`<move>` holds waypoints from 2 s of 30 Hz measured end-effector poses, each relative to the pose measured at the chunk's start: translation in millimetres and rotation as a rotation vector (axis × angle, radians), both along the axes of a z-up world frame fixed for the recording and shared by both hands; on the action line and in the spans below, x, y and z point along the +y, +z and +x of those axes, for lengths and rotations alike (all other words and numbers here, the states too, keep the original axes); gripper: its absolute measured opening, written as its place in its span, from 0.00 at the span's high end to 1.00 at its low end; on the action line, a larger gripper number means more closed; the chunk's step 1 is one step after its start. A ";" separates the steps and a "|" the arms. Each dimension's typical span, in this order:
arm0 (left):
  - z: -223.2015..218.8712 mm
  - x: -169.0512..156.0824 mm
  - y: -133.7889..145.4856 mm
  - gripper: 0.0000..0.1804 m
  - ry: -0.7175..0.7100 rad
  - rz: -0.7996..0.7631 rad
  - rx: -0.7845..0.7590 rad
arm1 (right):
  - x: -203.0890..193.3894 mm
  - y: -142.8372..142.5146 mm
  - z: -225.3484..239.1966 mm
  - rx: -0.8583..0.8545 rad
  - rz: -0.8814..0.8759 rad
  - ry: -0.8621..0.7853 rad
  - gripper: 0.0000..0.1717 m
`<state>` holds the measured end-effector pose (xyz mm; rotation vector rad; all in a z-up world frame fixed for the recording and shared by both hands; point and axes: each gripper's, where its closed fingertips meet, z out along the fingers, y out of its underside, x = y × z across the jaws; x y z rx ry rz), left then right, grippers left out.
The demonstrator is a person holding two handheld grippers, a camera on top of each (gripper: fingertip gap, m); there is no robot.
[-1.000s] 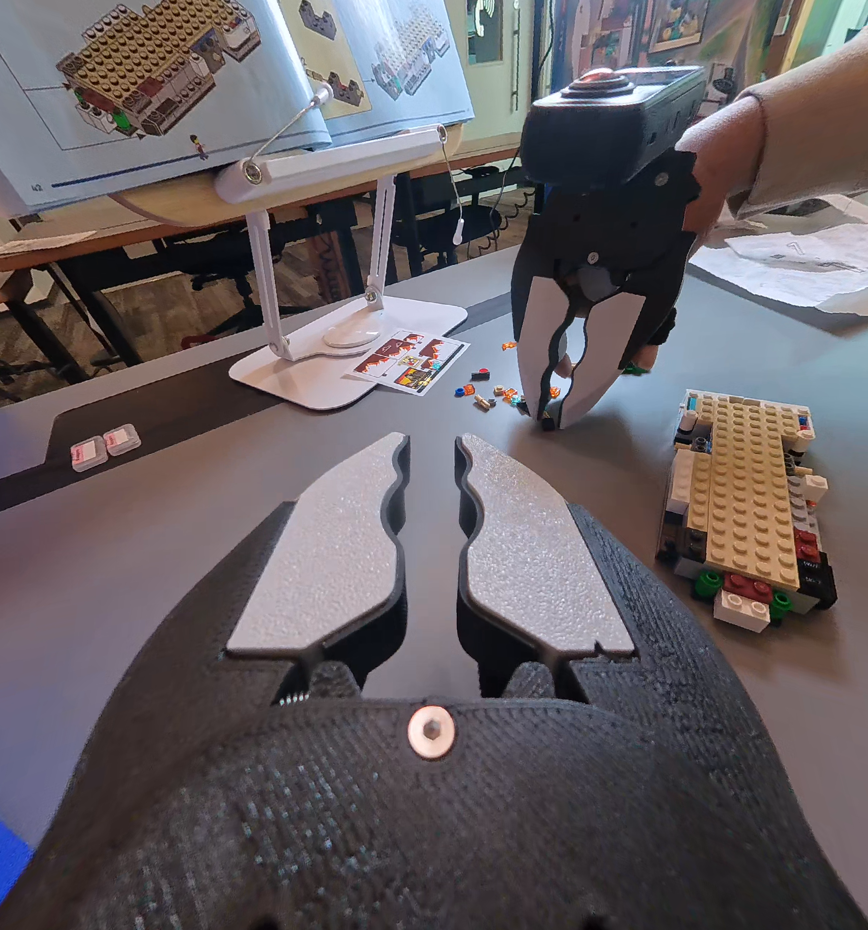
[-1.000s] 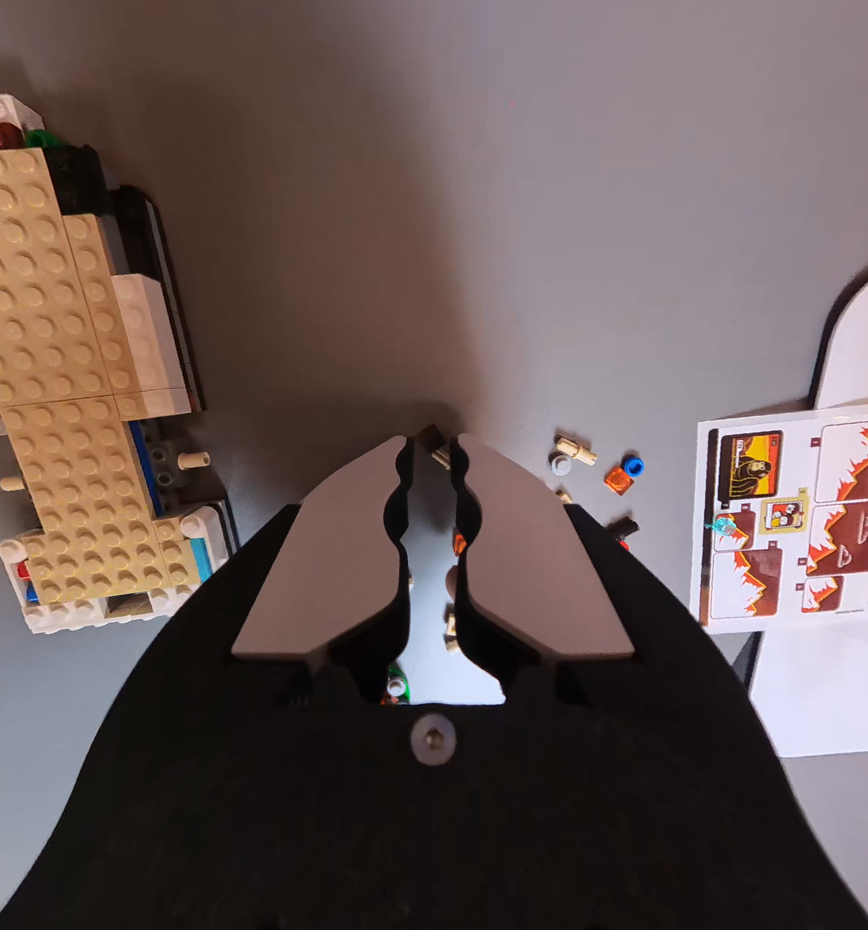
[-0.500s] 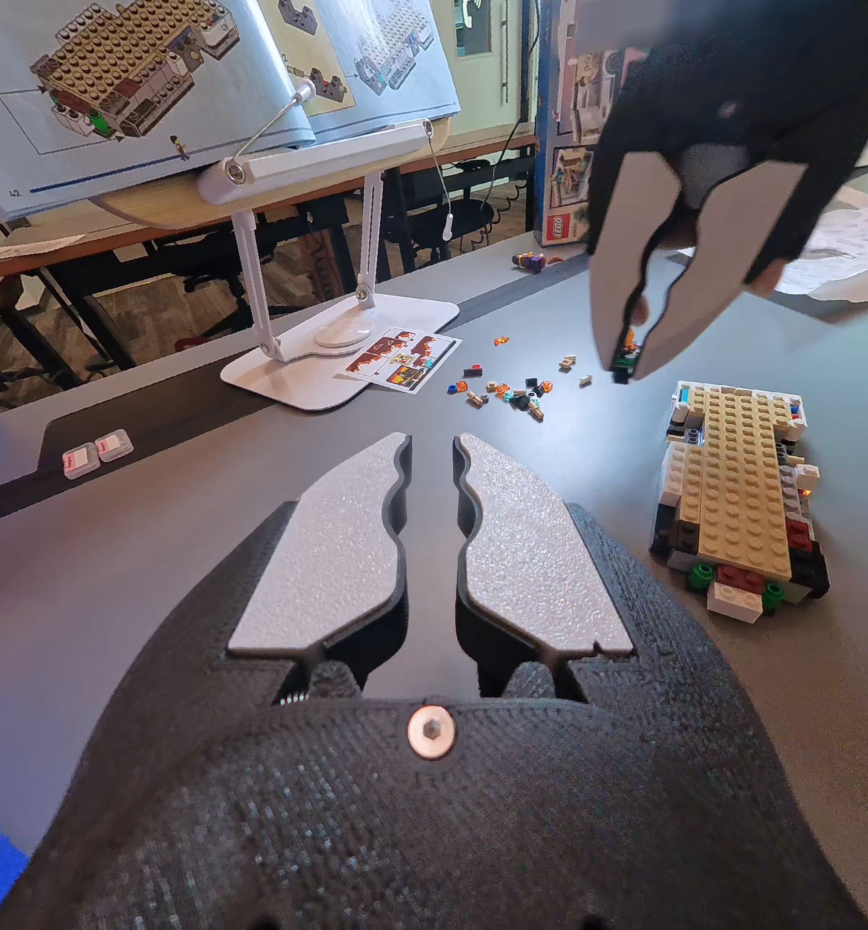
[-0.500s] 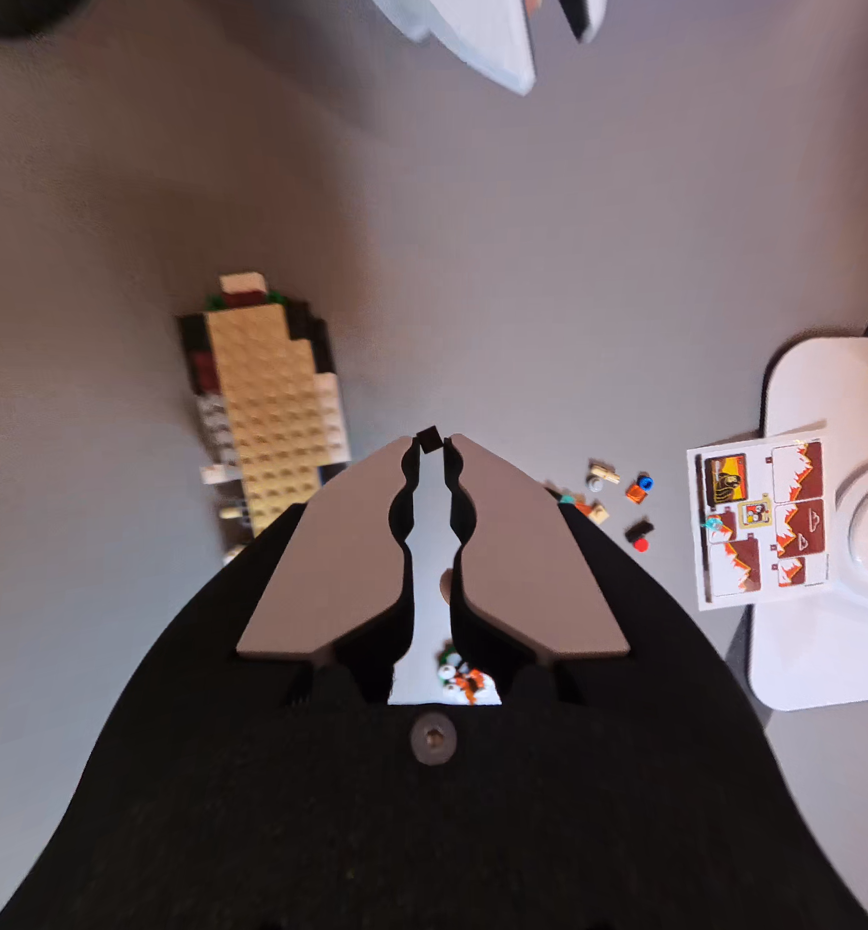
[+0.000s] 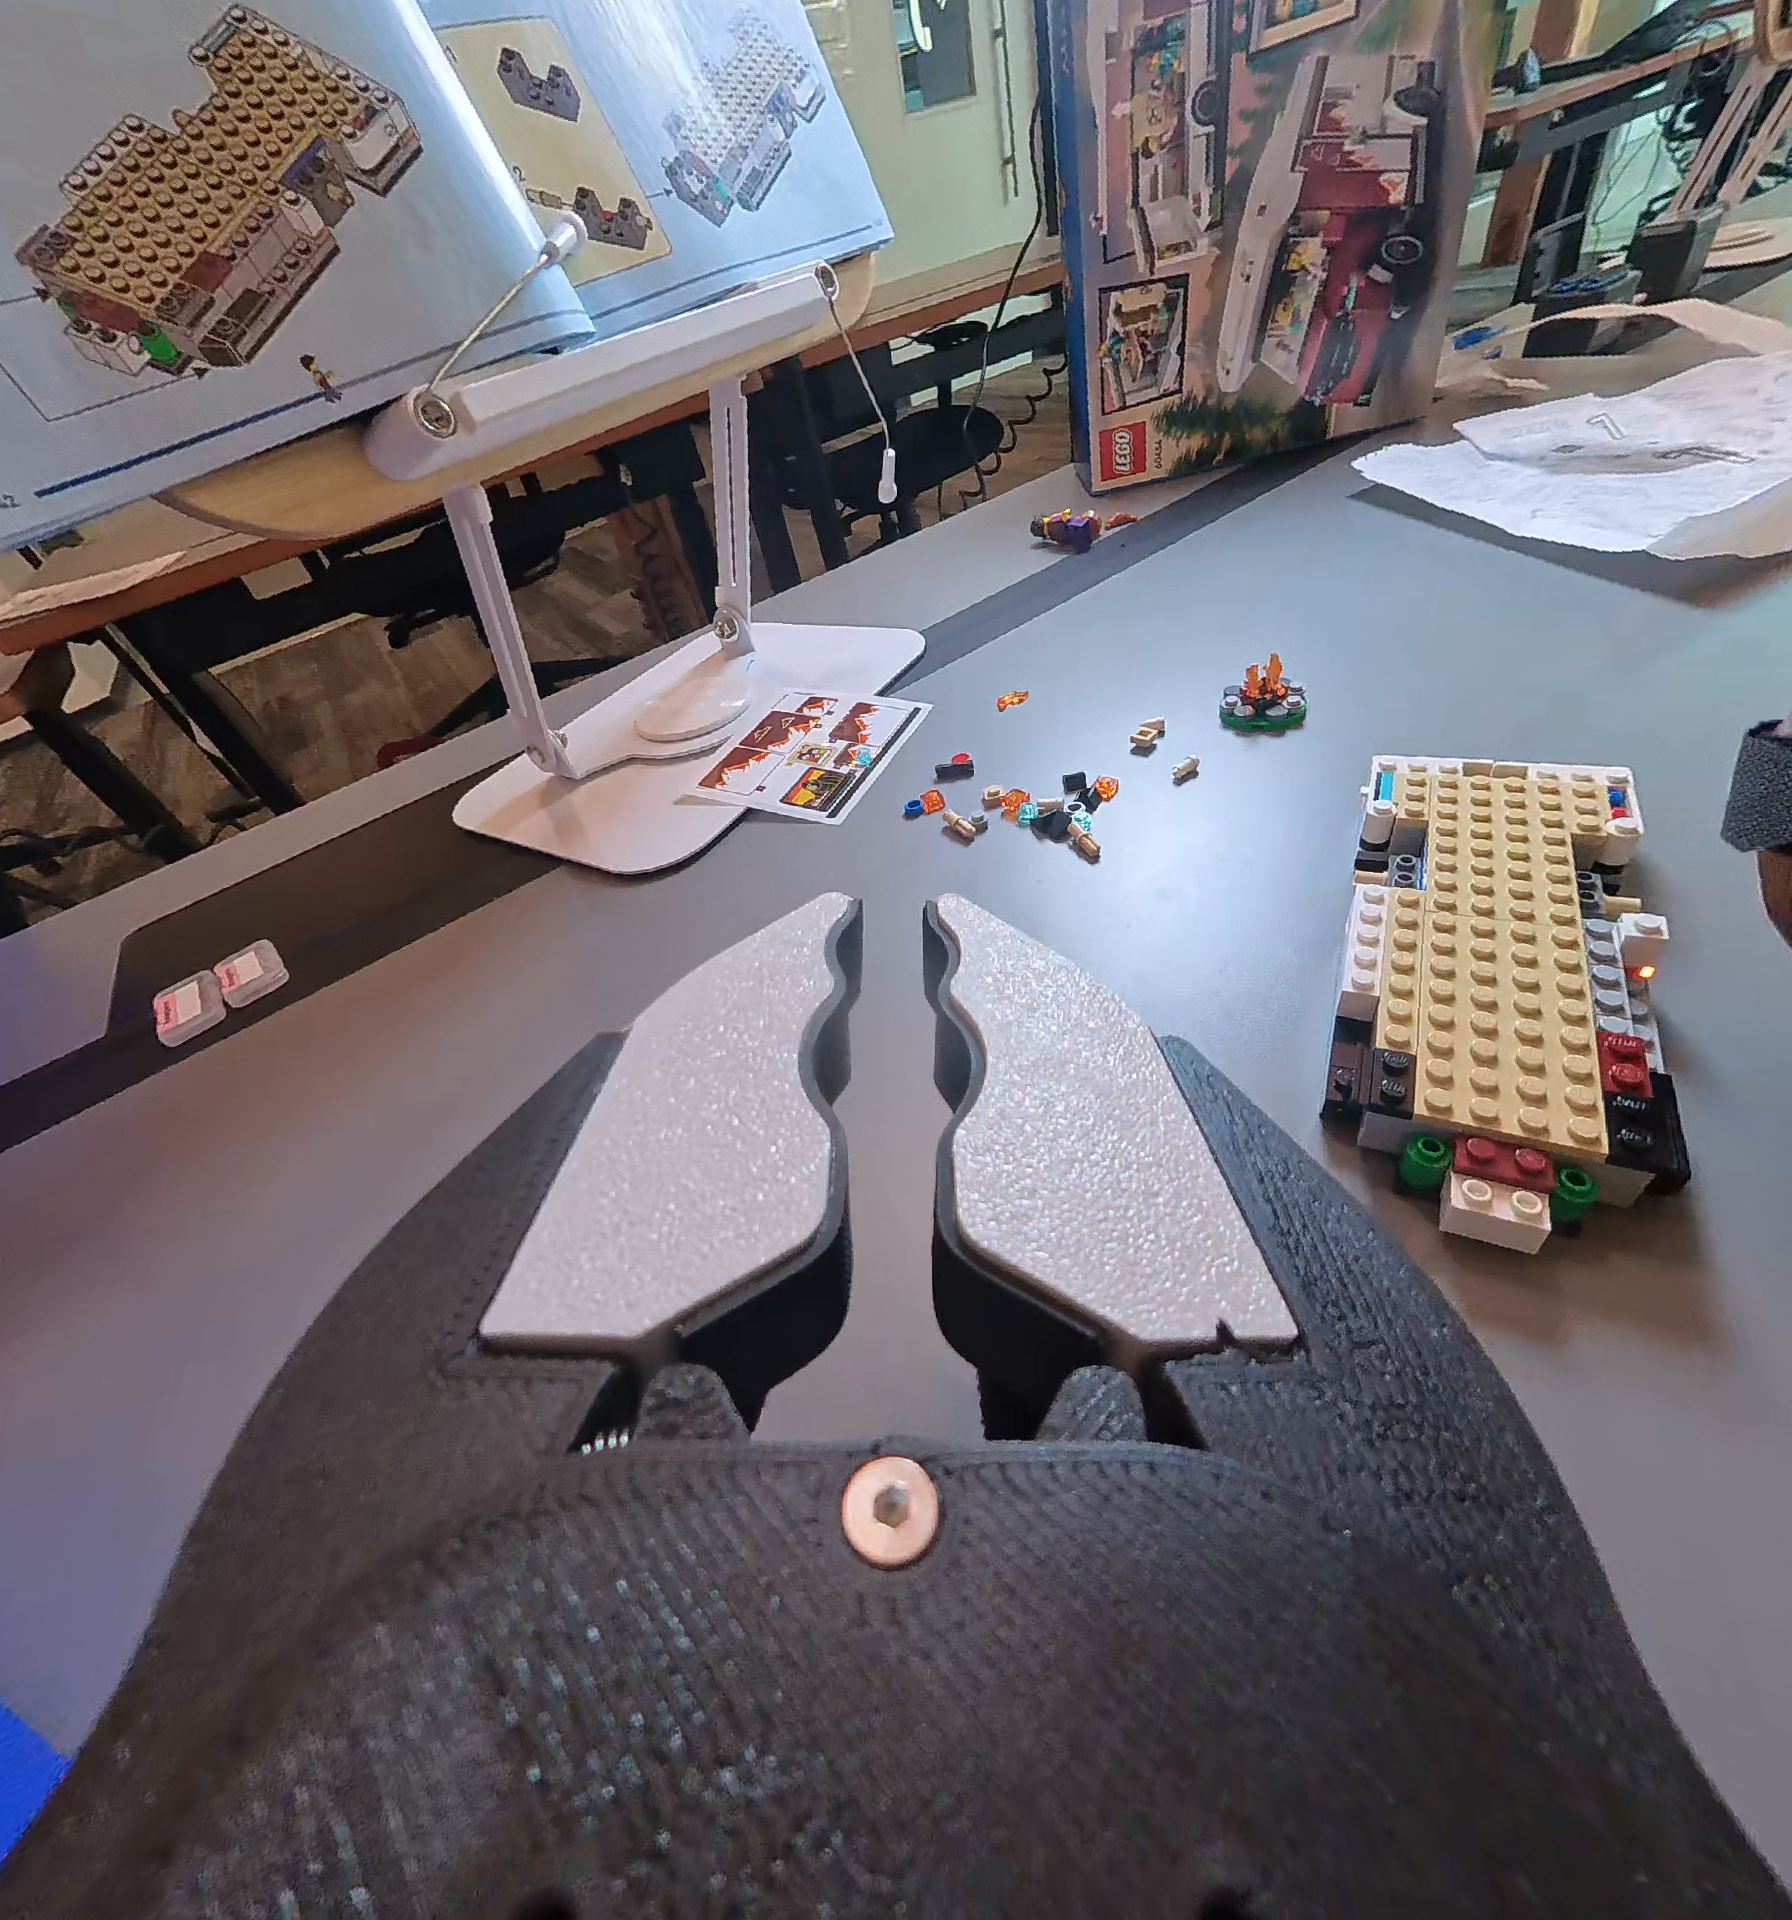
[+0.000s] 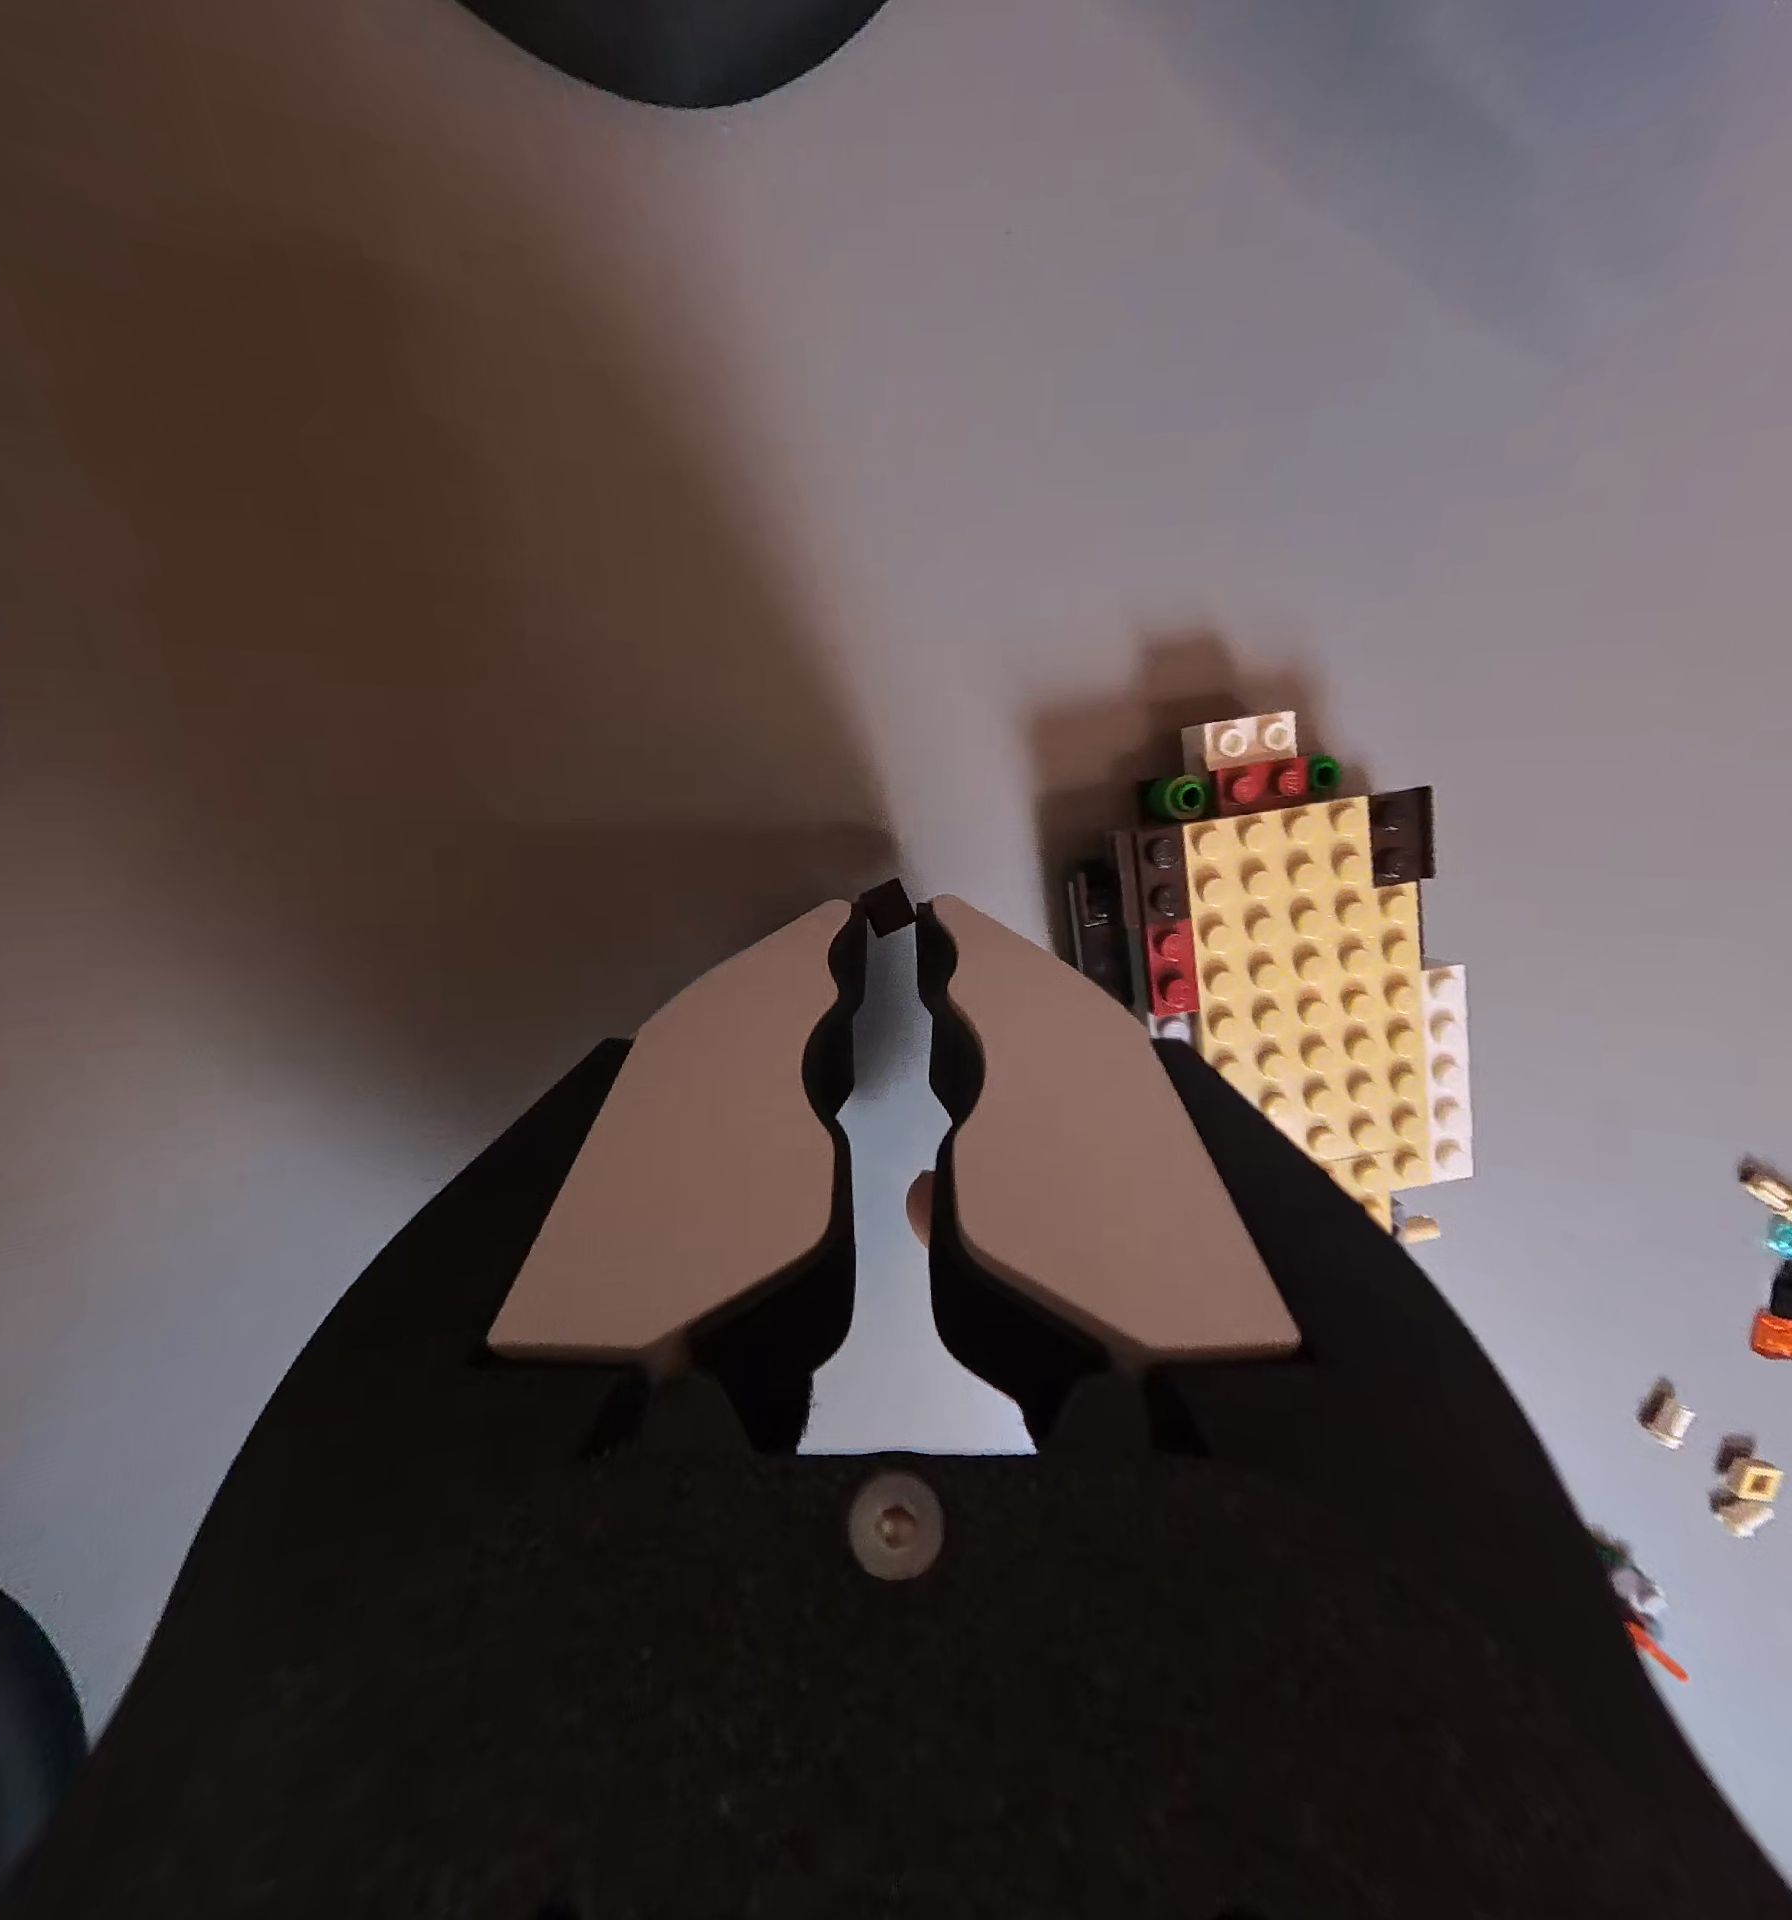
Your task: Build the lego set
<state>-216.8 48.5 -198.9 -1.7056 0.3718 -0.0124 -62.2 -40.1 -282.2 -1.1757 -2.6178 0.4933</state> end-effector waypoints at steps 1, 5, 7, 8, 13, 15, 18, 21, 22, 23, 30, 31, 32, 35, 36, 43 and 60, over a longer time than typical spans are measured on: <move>0.3 -0.1 -0.2 0.94 -0.002 -0.001 0.002 | 0.0 -1.0 -0.3 -0.004 0.000 -0.004 0.95; 0.9 0.0 -1.7 0.94 -0.005 -0.006 0.013 | 4.0 -3.1 -4.2 -0.009 0.005 -0.027 0.95; 1.5 0.0 -2.2 0.94 -0.007 -0.009 0.017 | 6.3 -5.0 -5.8 -0.013 0.007 -0.034 0.95; 1.8 -0.1 -2.3 0.95 -0.008 -0.009 0.019 | 6.7 -4.9 -6.8 -0.011 0.002 -0.039 0.95; 2.7 0.3 -4.2 0.95 -0.014 -0.017 0.018 | 9.5 -5.2 -8.8 -0.010 0.010 -0.045 0.94; 3.0 0.6 -5.6 0.95 -0.016 -0.022 0.021 | 9.4 -5.1 -8.8 -0.009 0.012 -0.041 0.94; 3.7 0.7 -6.8 0.95 -0.019 -0.025 0.023 | 9.0 -5.2 -8.8 -0.007 0.009 -0.039 0.94; 3.5 1.0 -7.7 0.95 -0.019 -0.029 0.022 | 8.0 -5.1 -9.0 -0.007 0.001 -0.040 0.94; 3.3 1.1 -8.0 0.95 -0.018 -0.030 0.022 | 7.5 -5.1 -9.2 -0.006 0.001 -0.038 0.93; 3.2 1.2 -8.3 0.95 -0.019 -0.031 0.022 | 6.9 -5.0 -9.4 -0.006 0.002 -0.035 0.93; 3.6 1.2 -8.9 0.95 -0.021 -0.034 0.023 | 3.5 -3.5 -10.8 0.000 -0.020 -0.033 0.91; 3.7 1.3 -9.1 0.95 -0.021 -0.034 0.023 | 2.7 -2.4 -11.0 0.004 -0.026 -0.034 0.90; 3.9 1.2 -9.1 0.95 -0.022 -0.034 0.022 | 2.5 -1.0 -11.6 0.010 -0.029 -0.036 0.90; 4.4 1.2 -9.4 0.95 -0.024 -0.035 0.024 | 2.0 6.3 -13.4 0.034 -0.042 -0.042 0.88; 4.6 1.1 -9.3 0.95 -0.026 -0.034 0.024 | 2.0 10.0 -14.1 0.045 -0.050 -0.046 0.87; 4.5 1.4 -10.9 0.95 -0.028 -0.040 0.024 | 14.9 49.4 -22.9 0.174 -0.123 -0.112 0.85; 2.2 2.9 -18.2 0.95 -0.029 -0.067 0.018 | 102.9 23.3 -0.8 0.088 0.156 -0.113 0.60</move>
